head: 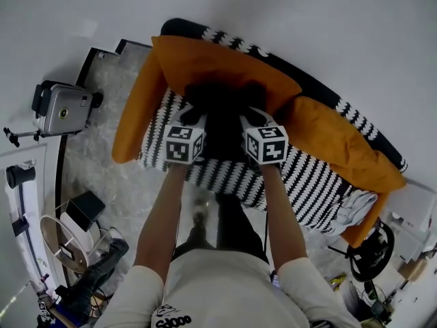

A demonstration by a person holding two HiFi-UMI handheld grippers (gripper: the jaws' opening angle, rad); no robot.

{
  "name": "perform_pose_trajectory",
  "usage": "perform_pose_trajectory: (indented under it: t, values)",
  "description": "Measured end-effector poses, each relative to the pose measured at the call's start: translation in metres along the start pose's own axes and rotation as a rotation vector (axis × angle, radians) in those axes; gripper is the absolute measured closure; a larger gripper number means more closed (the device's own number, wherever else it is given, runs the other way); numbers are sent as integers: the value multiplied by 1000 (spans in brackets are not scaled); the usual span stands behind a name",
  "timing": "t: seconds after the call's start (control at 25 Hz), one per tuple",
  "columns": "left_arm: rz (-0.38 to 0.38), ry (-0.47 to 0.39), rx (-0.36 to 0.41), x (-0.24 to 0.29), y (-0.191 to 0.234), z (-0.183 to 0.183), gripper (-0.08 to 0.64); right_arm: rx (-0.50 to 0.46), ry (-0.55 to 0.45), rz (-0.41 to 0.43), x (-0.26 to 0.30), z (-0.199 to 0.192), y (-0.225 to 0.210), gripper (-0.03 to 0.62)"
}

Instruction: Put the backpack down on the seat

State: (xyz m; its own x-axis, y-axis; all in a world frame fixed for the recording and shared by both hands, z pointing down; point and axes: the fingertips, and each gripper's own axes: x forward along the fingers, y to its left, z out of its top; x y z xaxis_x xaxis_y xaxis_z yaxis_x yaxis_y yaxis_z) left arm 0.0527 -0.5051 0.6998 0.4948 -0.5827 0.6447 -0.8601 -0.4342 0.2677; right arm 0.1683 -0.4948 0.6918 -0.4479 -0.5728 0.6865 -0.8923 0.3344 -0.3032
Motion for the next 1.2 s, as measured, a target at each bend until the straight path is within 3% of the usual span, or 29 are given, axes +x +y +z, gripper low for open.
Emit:
perform_pose_trajectory:
  t: [0.64, 1.0, 1.2]
  values:
    - [-5, 55, -11, 11, 17, -7, 472, 2, 103, -4, 20, -3, 4, 515]
    - [25, 44, -58, -8, 19, -23, 420, 31, 108, -7, 6, -18, 25, 388]
    - [10, 91, -77, -18, 20, -38, 323, 22, 114, -10, 0, -25, 39, 365]
